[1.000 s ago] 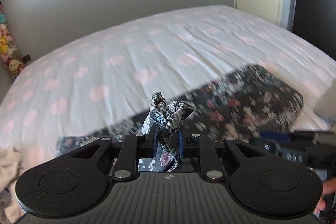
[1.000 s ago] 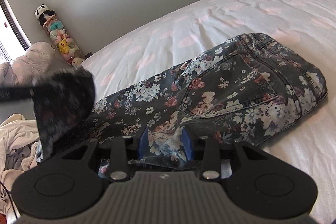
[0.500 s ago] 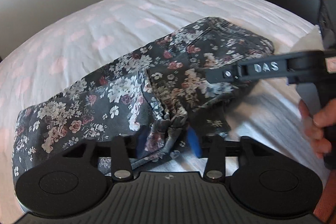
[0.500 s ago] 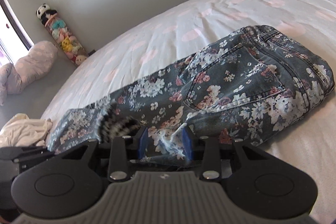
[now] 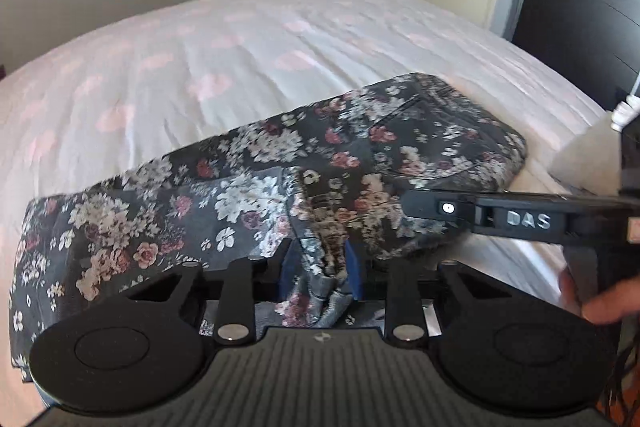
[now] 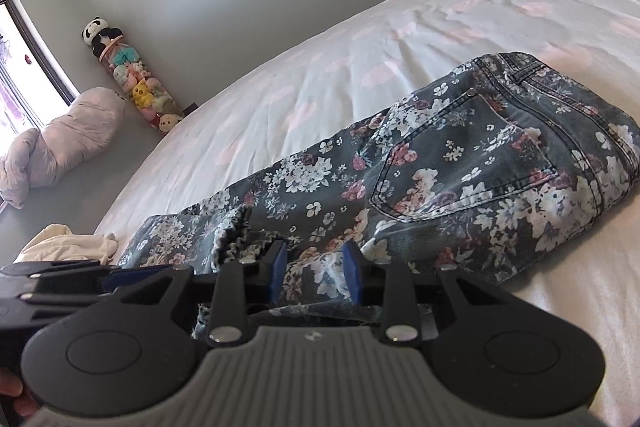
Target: Fold clothes
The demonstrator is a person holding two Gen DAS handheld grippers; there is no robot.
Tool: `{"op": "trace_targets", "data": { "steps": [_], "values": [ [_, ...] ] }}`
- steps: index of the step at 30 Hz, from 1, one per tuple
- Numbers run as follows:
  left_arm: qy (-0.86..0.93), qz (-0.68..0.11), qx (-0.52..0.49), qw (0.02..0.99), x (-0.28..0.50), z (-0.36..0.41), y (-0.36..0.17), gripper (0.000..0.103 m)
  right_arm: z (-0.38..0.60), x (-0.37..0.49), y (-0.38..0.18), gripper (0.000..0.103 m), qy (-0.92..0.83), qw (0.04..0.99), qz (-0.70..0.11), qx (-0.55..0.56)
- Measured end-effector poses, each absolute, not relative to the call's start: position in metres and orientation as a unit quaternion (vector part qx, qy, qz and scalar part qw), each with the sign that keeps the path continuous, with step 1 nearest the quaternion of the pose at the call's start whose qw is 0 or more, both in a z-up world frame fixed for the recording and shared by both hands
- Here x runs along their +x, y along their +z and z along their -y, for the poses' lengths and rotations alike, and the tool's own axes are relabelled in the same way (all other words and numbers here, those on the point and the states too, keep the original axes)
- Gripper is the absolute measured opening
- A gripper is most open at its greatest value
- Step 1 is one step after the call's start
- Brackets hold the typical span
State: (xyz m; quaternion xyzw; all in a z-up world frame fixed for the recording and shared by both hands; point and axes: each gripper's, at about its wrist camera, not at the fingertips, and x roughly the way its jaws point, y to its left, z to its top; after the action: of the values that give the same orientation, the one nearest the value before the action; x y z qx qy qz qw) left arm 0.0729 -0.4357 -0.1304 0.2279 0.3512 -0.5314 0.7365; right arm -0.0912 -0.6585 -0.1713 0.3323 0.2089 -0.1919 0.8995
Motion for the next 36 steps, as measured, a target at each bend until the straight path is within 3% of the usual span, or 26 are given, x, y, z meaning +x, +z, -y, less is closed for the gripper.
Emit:
{"op": "trace_targets", "data": {
  "steps": [8,10,11,14,20,28,36],
  "values": [
    [-0.514,-0.383,0.264,0.721,0.068,0.443,-0.158,0.023,0.657,-0.088,-0.174,0.035,-0.177,0.9,-0.215,0.337],
    [-0.508,-0.393,0.26,0.722,0.071,0.442,-0.161,0.018,0.657,-0.088,-0.174,0.035,-0.176,0.9,-0.215,0.337],
    [-0.505,-0.397,0.256,0.722,0.072,0.441,-0.162,0.011,0.656,-0.088,-0.174,0.035,-0.175,0.9,-0.215,0.337],
    [-0.518,-0.385,0.244,0.724,0.071,0.436,-0.153,0.009,0.655,-0.089,-0.173,0.036,-0.175,0.899,-0.217,0.337],
    [-0.551,-0.356,0.259,0.709,0.056,0.431,-0.128,0.009,0.657,-0.089,-0.174,0.036,-0.174,0.896,-0.214,0.347],
    [-0.541,-0.386,0.277,0.694,0.056,0.44,-0.163,0.01,0.66,-0.09,-0.178,0.044,-0.13,0.889,-0.199,0.392],
    [-0.544,-0.393,0.27,0.69,0.059,0.437,-0.172,0.01,0.653,-0.068,-0.193,0.048,-0.071,0.871,-0.236,0.425]
  ]
}}
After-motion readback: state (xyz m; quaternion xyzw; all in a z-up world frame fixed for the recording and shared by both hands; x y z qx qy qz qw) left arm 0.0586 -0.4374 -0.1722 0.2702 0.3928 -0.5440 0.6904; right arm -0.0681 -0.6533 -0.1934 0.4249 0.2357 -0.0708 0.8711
